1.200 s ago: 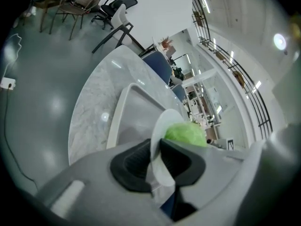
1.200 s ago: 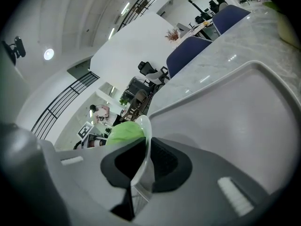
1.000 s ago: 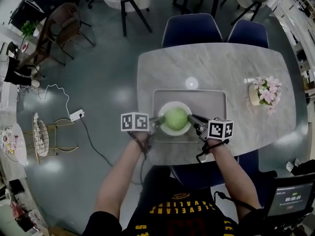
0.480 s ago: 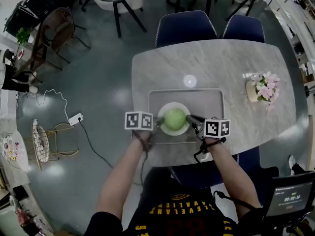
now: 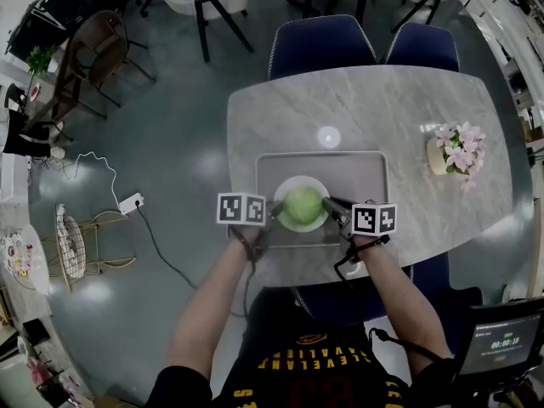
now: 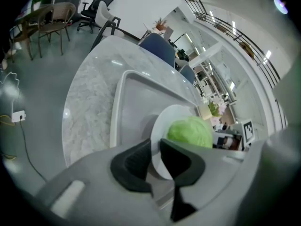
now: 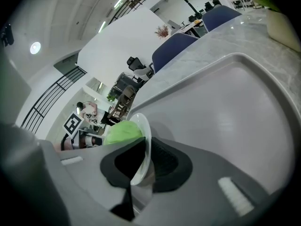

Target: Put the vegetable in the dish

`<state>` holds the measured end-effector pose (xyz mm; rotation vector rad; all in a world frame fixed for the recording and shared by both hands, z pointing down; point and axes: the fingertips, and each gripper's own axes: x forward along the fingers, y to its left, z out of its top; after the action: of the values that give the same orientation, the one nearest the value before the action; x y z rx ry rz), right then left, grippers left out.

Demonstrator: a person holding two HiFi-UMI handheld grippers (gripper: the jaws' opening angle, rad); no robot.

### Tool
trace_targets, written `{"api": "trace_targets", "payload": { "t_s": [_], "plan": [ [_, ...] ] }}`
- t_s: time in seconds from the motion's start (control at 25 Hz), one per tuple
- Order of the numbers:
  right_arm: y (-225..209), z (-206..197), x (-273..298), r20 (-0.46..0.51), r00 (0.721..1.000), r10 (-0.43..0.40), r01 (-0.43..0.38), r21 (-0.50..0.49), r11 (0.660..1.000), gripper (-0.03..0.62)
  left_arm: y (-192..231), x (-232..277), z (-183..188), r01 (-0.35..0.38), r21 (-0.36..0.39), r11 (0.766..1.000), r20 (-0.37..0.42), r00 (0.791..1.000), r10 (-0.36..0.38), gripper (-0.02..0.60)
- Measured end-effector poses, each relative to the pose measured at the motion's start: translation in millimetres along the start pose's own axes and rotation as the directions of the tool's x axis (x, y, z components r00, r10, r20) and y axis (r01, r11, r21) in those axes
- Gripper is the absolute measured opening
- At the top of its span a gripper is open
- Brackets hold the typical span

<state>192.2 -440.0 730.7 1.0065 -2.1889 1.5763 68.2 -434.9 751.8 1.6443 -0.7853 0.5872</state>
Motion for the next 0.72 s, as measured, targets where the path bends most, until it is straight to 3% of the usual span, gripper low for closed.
{"api": "trace_targets", "payload": {
  "t_s": [0.48,0.72],
  "plan": [
    [-18,-4,5,-0.032,0.998,-0.054,0.053,-0.02,0.998,0.044,0,12,-2,-0.073,0.057,0.996,-0.045,0.996,0.075,0.061],
    [-24,-4,5,-0.031,0.998,-0.06,0.06,-0.005,0.998,0.044,0,17,-2,-0.111,0.125,0.986,-0.065,0.991,0.119,0.069]
  ]
}}
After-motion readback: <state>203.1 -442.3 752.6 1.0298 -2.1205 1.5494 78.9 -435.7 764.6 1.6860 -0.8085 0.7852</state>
